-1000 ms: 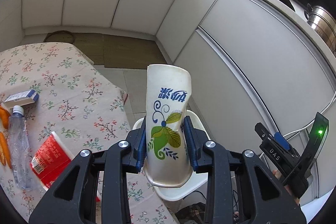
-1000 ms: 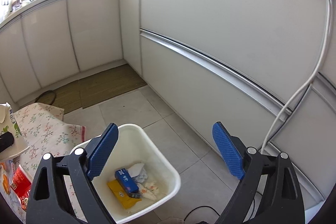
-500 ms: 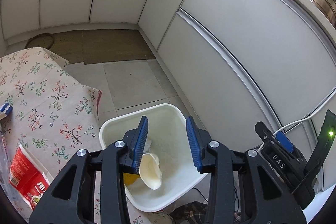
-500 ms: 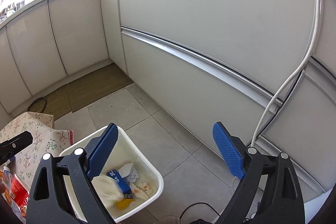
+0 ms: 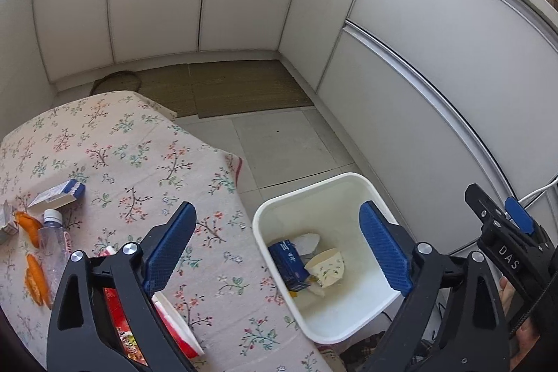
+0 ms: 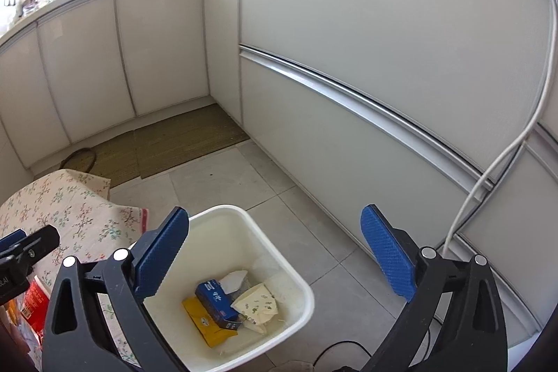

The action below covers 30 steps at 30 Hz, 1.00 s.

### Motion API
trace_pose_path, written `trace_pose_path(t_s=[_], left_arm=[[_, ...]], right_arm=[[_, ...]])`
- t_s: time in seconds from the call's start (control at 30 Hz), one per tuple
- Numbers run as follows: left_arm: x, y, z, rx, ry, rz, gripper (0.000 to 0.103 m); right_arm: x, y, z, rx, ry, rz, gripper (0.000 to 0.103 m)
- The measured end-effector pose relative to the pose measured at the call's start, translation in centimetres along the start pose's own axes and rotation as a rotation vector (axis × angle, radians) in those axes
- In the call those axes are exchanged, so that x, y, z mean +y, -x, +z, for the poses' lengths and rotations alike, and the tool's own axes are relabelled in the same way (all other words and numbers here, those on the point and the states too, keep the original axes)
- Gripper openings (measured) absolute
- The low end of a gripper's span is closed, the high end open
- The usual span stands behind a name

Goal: Collect trash
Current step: 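Open the left tool over the white bin to drop the paper cup, then reach the left tool to the orange peel and grasp it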

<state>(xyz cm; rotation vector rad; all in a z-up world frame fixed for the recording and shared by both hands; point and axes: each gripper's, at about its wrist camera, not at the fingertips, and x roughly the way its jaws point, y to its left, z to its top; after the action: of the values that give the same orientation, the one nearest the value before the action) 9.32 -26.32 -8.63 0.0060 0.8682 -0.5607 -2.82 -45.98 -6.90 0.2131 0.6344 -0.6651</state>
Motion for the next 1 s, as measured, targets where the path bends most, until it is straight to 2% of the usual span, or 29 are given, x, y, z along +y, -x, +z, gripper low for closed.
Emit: trace_pose_path(t_s=[0.23, 0.53, 1.0], left_arm=[[4.6, 0.3, -1.3, 0.023, 0.077, 0.061, 0.094], [8.9, 1.4, -2.1, 0.045, 0.165, 0.095, 0.094], [15.0, 3.5, -3.2, 0.056, 0.256, 0.173, 0.094]], right_arm=[[5.0, 0.5, -0.6, -0.005, 0.098, 0.051, 0.096], [10.4, 1.0, -1.5, -0.001, 0.190, 0.098, 0.096], [16.3, 1.9, -2.8, 0.002, 0.276, 0.169, 0.096]])
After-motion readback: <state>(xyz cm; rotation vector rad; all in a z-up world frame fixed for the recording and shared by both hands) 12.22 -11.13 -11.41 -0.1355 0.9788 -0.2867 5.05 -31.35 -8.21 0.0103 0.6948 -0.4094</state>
